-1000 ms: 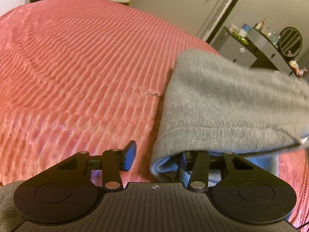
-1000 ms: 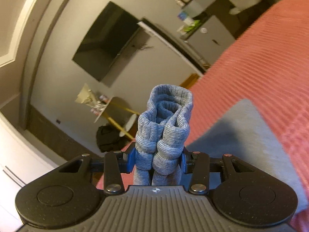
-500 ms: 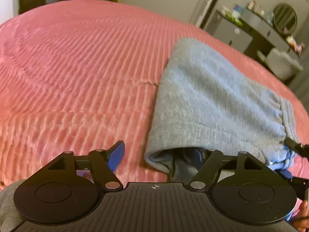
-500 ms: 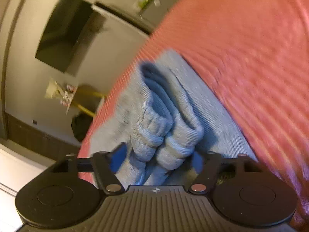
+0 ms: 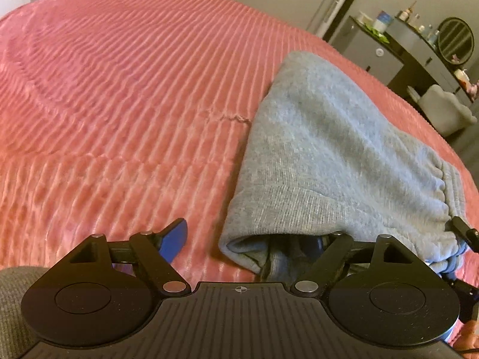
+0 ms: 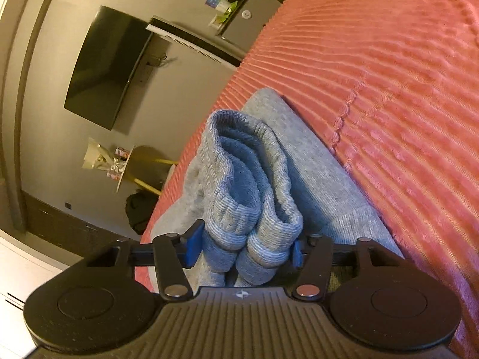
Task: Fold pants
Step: 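Fold the held cuffs over the pants with the right gripper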
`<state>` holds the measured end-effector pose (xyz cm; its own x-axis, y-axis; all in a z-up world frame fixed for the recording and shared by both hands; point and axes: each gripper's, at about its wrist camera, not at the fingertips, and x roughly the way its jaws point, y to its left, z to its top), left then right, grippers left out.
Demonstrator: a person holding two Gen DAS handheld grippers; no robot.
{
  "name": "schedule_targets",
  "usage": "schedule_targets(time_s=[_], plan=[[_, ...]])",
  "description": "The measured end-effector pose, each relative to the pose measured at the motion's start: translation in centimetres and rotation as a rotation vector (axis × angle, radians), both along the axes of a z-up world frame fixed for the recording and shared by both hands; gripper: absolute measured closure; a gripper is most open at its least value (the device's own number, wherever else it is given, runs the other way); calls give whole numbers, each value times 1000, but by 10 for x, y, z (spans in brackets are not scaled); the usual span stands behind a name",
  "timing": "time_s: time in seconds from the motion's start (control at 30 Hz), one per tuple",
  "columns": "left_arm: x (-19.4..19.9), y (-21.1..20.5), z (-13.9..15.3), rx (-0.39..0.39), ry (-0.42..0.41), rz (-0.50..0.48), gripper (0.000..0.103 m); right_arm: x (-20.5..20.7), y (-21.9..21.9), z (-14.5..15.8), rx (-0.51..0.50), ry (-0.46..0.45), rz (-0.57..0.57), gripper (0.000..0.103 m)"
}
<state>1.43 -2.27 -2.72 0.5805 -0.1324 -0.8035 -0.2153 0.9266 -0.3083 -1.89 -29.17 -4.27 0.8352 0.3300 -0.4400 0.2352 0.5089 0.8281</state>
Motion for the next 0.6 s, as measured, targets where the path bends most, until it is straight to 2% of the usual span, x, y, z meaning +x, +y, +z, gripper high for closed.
schedule_targets(time_s=[0.07,0.13,0.2,0.23,0.3,0.4,0.5,0.6], plan=[[1,1,-2,-7,0,2,17,3,0,-4,30,9,27,32],[4,5,-6,-34,14,16,15,9,5,-5,13,14,66,27],[-1,6,-8,-55,26,26,14,12,12,-3,-43,22,89,27],[-1,8,-7,-62,22,28,15,13,15,-2,-73,26,98,29],[-4,11,-6,-70,12,41,16,12,18,-1,-119,37,94,47],[-15,14,1,-102,-20,11,20,9,11,-3,-63,37,87,49],[-29,2,15,38,-85,-28,20,8,11,-3,-61,43,89,48],[-29,-18,17,136,-83,-102,17,8,10,-4,-41,43,85,46]])
